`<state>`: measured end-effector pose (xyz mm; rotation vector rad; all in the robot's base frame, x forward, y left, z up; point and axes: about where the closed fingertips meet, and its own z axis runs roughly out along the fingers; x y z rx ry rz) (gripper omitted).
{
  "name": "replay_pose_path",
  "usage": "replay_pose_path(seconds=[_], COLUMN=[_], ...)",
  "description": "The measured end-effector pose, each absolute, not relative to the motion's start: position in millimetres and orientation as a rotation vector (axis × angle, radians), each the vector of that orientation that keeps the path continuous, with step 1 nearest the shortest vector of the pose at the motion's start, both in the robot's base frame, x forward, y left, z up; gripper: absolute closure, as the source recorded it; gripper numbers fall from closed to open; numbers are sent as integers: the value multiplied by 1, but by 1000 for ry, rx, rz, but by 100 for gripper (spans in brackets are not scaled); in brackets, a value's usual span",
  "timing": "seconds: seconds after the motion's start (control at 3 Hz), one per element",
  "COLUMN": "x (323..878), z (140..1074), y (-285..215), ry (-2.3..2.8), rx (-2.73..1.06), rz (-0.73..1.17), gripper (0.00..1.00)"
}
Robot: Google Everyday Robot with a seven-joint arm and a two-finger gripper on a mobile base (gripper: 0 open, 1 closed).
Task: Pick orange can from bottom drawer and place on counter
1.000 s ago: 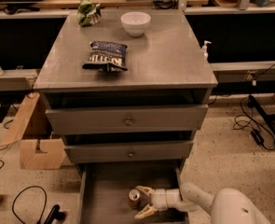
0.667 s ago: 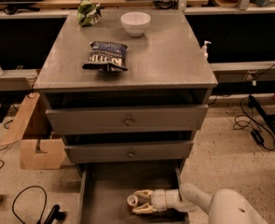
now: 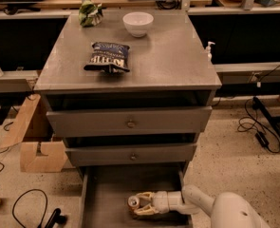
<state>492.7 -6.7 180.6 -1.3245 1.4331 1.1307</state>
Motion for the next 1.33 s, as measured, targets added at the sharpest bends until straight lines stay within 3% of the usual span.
replay_pose_path(seconds=[0.33, 1.0, 1.33], x=[492, 489, 488], z=[180, 174, 174], y=[-5, 8, 10], ry=[1432, 1429, 1427], rx=[-1325, -1358, -1357], rz=[1134, 1177, 1181], gripper=[0, 0, 18])
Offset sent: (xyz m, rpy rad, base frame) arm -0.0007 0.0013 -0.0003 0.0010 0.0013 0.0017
